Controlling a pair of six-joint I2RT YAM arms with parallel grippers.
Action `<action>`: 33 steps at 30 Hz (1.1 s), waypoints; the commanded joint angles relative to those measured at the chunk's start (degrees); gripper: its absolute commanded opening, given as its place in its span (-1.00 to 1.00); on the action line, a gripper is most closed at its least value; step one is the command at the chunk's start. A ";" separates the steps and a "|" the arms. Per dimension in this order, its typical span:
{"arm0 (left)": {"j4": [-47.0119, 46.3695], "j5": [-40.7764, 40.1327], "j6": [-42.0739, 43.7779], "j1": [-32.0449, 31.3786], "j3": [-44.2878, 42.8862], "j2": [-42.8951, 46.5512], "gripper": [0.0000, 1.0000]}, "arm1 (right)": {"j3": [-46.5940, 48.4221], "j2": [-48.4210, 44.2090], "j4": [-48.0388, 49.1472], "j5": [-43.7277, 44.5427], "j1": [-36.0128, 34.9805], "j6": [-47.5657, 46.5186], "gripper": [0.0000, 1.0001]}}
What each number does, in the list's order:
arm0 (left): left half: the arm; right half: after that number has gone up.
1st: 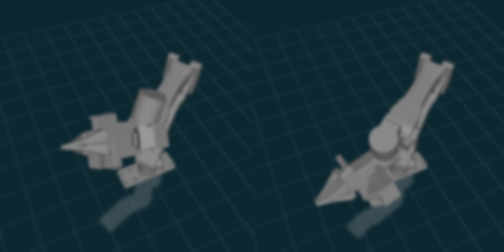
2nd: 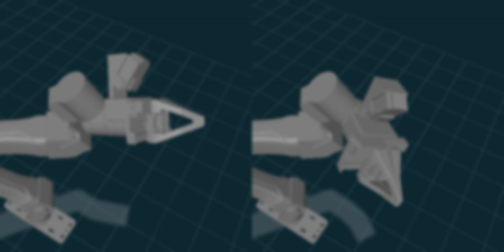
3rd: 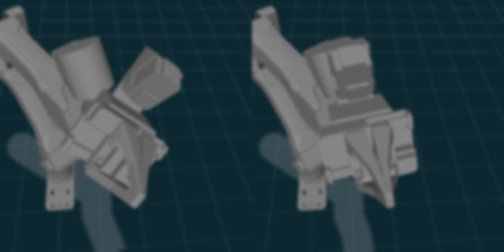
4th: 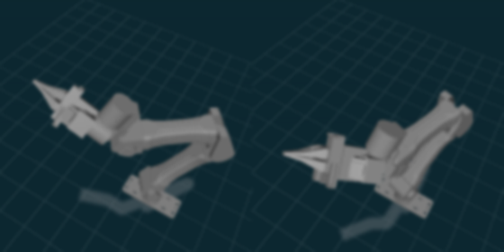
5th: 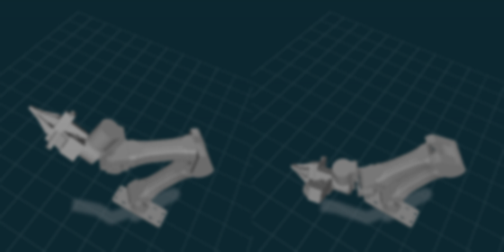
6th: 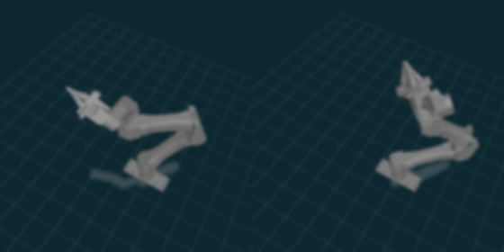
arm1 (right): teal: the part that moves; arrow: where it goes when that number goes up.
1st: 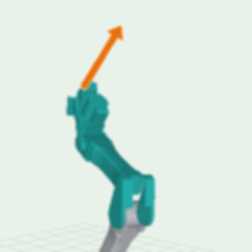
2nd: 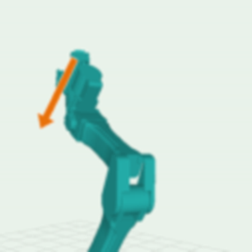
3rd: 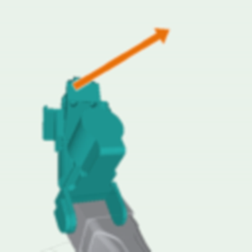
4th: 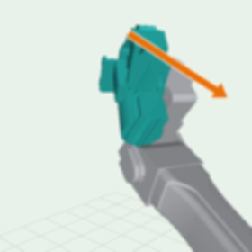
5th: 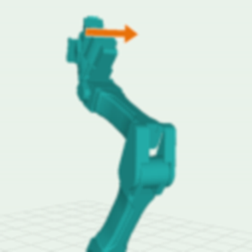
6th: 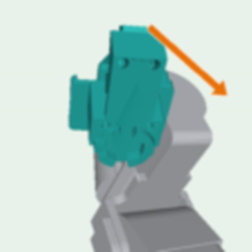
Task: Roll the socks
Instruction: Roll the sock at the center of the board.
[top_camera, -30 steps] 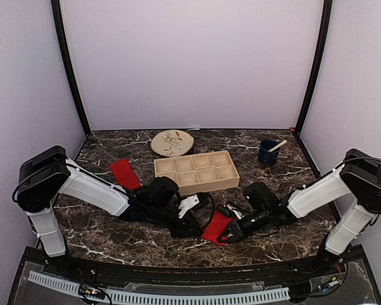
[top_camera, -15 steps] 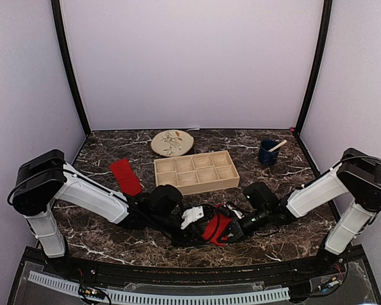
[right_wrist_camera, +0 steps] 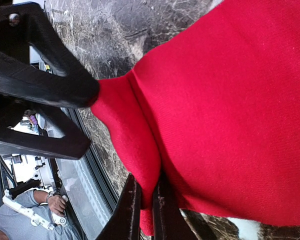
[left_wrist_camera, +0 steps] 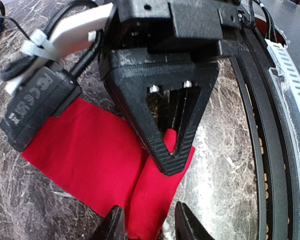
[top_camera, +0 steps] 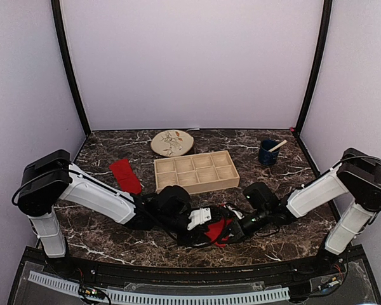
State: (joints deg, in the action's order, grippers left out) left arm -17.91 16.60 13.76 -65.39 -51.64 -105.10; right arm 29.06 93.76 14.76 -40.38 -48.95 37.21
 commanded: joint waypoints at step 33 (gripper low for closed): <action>17.31 7.01 1.80 0.60 -9.57 -7.03 -1.00 | -0.91 -7.33 -7.74 7.51 0.63 -4.38 -0.38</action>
State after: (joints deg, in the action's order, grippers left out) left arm -7.33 19.68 16.29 -65.45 -59.48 -111.04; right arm 29.15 89.36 9.23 -37.80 -48.62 33.67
